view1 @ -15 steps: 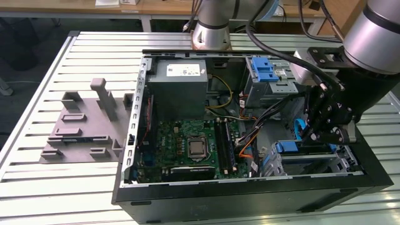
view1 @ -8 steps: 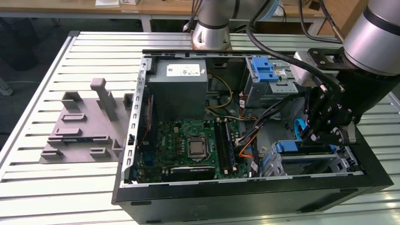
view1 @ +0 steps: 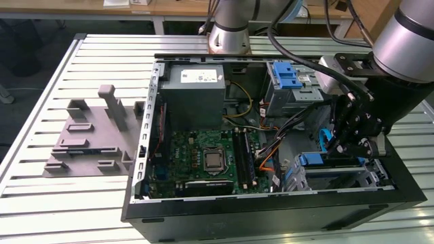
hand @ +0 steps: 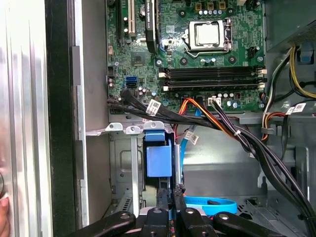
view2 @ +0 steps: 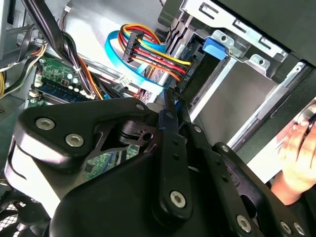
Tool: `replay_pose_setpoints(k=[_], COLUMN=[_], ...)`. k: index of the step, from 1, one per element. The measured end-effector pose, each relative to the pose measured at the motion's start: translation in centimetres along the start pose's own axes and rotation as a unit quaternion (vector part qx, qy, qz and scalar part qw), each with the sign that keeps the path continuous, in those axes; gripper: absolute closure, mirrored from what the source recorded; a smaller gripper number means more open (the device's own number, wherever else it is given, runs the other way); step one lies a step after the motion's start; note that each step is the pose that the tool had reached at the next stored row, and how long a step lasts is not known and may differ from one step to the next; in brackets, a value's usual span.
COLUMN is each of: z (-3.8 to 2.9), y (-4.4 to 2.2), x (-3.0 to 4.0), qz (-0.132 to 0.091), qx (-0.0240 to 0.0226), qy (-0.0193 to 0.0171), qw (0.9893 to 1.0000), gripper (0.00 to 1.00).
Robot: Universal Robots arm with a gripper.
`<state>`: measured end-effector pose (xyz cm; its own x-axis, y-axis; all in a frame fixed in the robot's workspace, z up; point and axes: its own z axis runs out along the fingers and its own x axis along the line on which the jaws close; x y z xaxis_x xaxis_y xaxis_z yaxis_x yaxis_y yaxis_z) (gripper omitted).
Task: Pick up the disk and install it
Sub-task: 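Insert the second disk wire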
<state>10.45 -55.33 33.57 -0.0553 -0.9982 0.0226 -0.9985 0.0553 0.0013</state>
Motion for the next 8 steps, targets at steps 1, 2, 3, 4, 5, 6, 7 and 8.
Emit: replay_pose_setpoints(k=[1, 2, 3, 4, 5, 6, 7, 8], z=[0.01, 0.02, 0.04, 0.06, 0.07, 0.09, 0.10, 0.12], y=[-0.01, -0.03, -0.05, -0.06, -0.08, -0.10, -0.11, -0.12], x=[-0.01, -0.01, -0.01, -0.01, -0.01, -0.01, -0.01, -0.01], qz=[0.000, 0.000, 0.000, 0.000, 0.000, 0.000, 0.000, 0.000], qx=[-0.0001, -0.0001, -0.0002, -0.0002, -0.0002, -0.0002, -0.0002, -0.0002], qy=[-0.0007, -0.0009, -0.0010, -0.0009, -0.0009, -0.0008, -0.0009, -0.0009], qw=[1.0000, 1.0000, 1.0000, 1.0000, 1.0000, 1.0000, 1.0000, 1.0000], gripper=[0.84, 0.84, 0.84, 0.84, 0.84, 0.84, 0.84, 0.84])
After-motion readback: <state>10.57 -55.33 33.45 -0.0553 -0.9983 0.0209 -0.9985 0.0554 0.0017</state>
